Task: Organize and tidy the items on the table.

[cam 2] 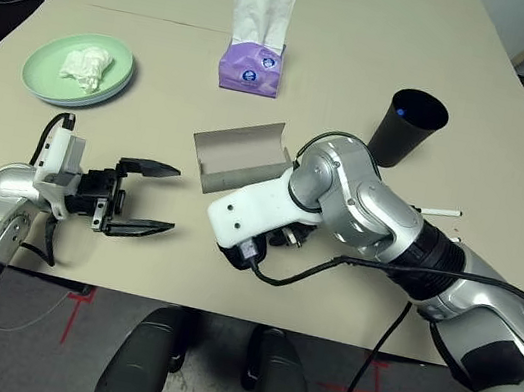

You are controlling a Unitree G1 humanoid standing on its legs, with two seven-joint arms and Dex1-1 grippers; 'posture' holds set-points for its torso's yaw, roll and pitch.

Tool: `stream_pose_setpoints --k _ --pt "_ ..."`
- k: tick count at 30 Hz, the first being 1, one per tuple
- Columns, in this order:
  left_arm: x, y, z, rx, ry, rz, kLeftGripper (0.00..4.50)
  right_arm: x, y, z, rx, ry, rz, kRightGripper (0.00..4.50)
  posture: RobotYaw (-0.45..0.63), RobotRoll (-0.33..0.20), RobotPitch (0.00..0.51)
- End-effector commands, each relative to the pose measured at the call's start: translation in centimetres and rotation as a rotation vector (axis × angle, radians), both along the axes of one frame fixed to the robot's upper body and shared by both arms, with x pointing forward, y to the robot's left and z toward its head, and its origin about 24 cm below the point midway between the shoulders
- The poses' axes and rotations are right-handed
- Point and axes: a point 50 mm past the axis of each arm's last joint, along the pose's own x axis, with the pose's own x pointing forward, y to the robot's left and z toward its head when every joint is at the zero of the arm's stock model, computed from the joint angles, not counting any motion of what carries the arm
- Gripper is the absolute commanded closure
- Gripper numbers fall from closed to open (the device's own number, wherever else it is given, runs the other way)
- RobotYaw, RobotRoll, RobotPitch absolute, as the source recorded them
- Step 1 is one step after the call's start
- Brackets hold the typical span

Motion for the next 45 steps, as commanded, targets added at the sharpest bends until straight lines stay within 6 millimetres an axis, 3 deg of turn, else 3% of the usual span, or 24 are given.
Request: stream_pose_setpoints --k 1,8,13,16,25,33,45 --pt "-0.2 -0.1 0.0 0.027 -0.01 -0.018 0.0 -0.1 -0.2 -0.8 -0.006 0.017 -0.002 3.88 0.23 0.0 0.188" --pt "0.0 -0.1 0.0 0.027 -0.012 -0.018 0.0 0.1 -0.4 0.4 0.023 -0.013 -0.001 3.93 0.21 0.0 0.174" --pt "0.1 -0.1 0.1 0.025 -0.013 -0.018 0.0 0.2 -0.9 2.4 0.058 -0.038 0.002 4.01 0.21 0.0 0.168" --pt "0.2 -0.2 0.2 0.021 -0.013 -0.018 0.0 0.2 -0.9 3.7 0.081 -0.052 0.004 4.49 0.2 0.0 0.165" --pt "0.3 -0.2 0.3 0.009 -0.016 -0.006 0.0 1.2 0.2 7.3 0.153 -0.12 -0.003 4.49 0.21 0.0 0.157" --pt "0.7 -0.1 0.7 -0.006 -0.049 0.09 0.0 4.3 1.3 6.1 0.151 -0.153 -0.057 4.49 0.23 0.0 0.166" --pt "0.0 -0.1 0.7 -0.013 -0.048 0.168 0.0 6.2 2.2 5.2 0.143 -0.136 -0.078 4.49 0.29 0.0 0.186"
